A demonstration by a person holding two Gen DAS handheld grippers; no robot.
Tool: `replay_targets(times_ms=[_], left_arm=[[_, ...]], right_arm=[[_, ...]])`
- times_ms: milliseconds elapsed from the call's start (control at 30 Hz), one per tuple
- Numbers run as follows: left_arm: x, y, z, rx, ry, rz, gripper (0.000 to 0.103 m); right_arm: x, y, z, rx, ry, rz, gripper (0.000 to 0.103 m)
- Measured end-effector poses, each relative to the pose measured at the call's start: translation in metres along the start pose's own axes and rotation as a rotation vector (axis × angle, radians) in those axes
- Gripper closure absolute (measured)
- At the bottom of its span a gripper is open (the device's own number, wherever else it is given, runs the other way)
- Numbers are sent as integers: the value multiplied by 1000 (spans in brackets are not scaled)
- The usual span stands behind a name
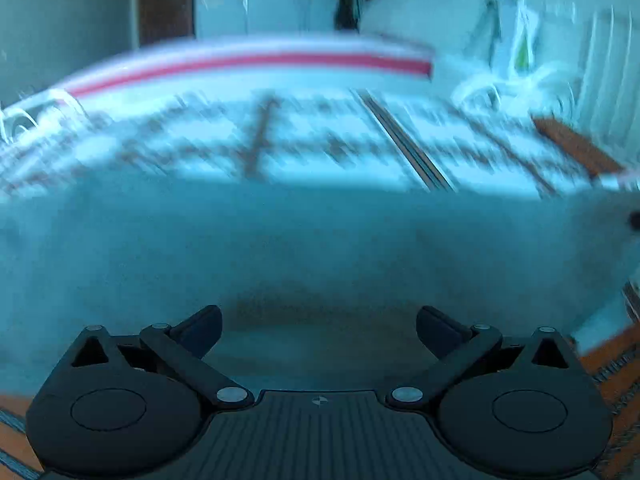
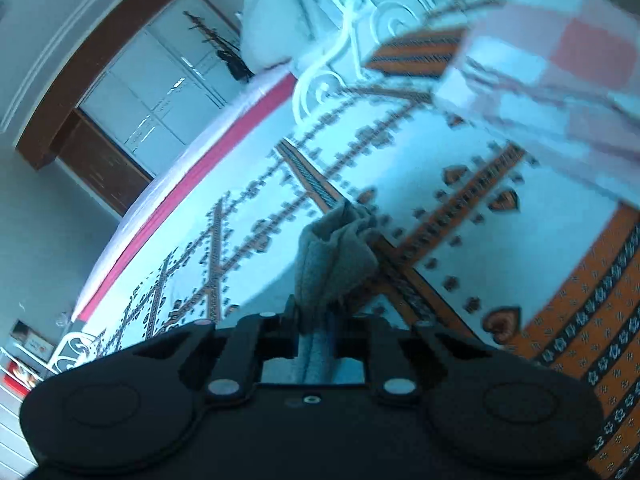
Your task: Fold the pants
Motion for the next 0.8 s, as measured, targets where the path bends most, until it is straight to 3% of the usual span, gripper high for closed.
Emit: replay_targets(times_ms=[133, 267, 367, 467, 600, 700, 733, 767, 800], left_arm=[[-114, -6, -12, 42, -113, 35, 0], [-235, -4, -19, -10, -169, -28, 0], [-290, 14, -30, -32, -230, -50, 0], [-324, 28, -33, -47, -237, -188, 0], [-334, 36, -35, -18, -220, -237, 0], [-341, 42, -34, -32, -209, -283, 0], [-343, 42, -34, -30, -201, -303, 0], [-343, 42, -35, -28, -186, -321, 0], [-340, 43, -39, -26, -168, -329, 0]], right_arm=[[-49, 13, -5, 7, -39, -170, 99], [-104, 44, 5, -6, -88, -325, 99], [-149, 69, 16, -34, -151, -402, 99], [-198, 99, 28, -73, -245, -476, 99], [-255, 165, 46, -191, -374, -610, 99], [-281, 232, 52, -320, -512, -785, 84], [-288, 255, 61, -430, -513, -861, 66], [-292, 271, 66, -493, -475, -915, 72], [-289, 279, 65, -497, -471, -937, 75]])
Point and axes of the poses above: each gripper's, at about its wrist camera, not at the fingertips, and z roughly the way its jaws point, x to its right, y to its underside, the point moved 1 cm from there along z, roughly the way its jaws point, and after that the axes turned 7 degrees about z, right-handed, at the moved point
